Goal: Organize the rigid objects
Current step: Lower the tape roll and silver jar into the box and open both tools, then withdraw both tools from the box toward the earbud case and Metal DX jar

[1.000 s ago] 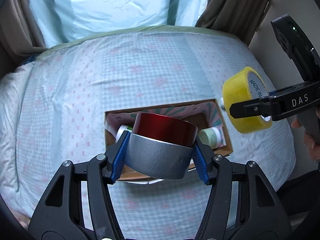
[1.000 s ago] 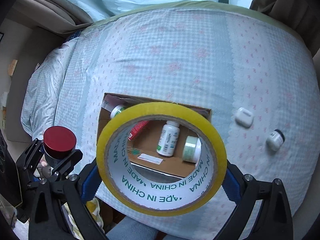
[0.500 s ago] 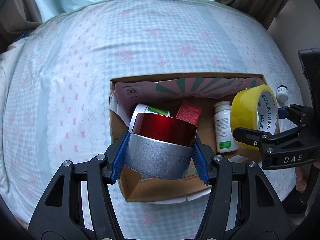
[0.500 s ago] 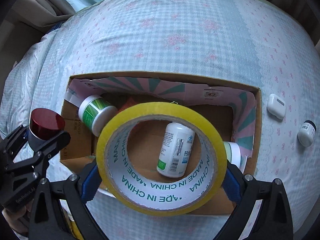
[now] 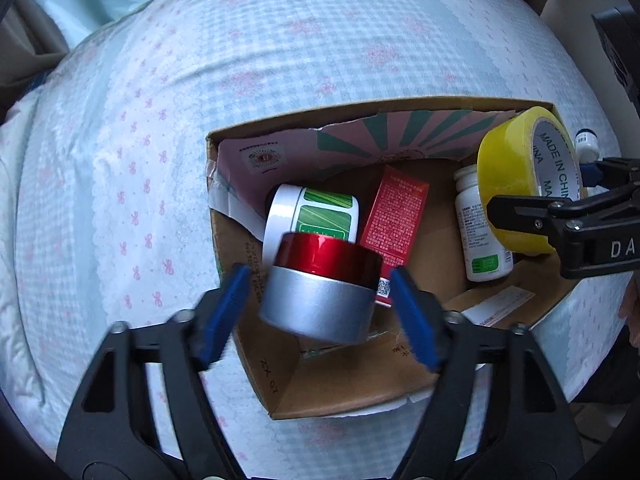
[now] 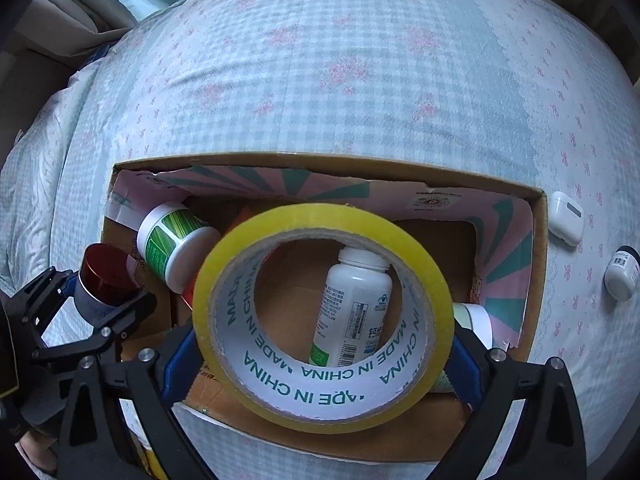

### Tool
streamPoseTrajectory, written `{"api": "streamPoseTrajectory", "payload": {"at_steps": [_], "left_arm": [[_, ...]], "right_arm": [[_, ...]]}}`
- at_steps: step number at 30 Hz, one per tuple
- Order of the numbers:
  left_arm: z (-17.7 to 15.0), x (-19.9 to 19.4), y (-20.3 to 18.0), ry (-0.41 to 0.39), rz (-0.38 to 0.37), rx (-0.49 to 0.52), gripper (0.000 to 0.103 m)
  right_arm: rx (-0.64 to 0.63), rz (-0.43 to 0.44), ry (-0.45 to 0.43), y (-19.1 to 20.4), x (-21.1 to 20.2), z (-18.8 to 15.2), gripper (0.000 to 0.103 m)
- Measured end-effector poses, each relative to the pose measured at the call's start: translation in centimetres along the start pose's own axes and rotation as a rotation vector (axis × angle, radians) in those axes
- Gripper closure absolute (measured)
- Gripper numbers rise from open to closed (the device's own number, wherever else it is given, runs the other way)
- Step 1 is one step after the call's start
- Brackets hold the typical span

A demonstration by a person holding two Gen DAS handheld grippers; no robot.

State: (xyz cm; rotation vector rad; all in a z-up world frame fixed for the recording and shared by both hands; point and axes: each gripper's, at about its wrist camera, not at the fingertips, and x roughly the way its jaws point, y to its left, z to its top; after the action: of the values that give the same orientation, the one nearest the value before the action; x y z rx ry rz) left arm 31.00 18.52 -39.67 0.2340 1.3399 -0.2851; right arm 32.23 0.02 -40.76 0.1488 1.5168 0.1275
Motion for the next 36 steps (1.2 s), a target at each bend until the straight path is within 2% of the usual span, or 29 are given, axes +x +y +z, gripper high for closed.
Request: {"api": "streamPoseTrajectory", "payload": {"at_steps": [2, 6, 17, 25, 33, 36], "left_arm": [[0.0, -0.8, -0.2, -0.023, 0.015, 0.015, 0.0], [0.1, -1.3, -0.1, -0.012, -0.004, 0.0, 0.0], [-0.7, -2.0, -0.1, -0.031, -0.054, -0.044, 0.0], [-1.1, -2.6, -0.6, -0.019, -0.04, -0.034, 0.0], [-1.9, -6.0, -0.6, -0.03, -0.04, -0.089, 0.0], [-2.5, -8.2, -1.1, -0.048, -0.036, -0.096, 0.0]], "right_arm": [[0.039, 0.005, -0.008, -0.5, -0.2, 0.1, 0.003], [0.117, 0.052, -0.001, -1.8, -0.1, -0.3, 0.001], [0.117, 0.042, -0.059, -2.0, -1.8, -0.5, 0.001], [0.124, 0.061, -0.049, -2.0, -2.2, -1.3, 0.001], [0.084, 0.025, -0.026, -1.5, -4.8, -3.5, 0.001], [0.068, -0.002, -0.052, -1.5, -7.1, -4.7, 0.001]]}}
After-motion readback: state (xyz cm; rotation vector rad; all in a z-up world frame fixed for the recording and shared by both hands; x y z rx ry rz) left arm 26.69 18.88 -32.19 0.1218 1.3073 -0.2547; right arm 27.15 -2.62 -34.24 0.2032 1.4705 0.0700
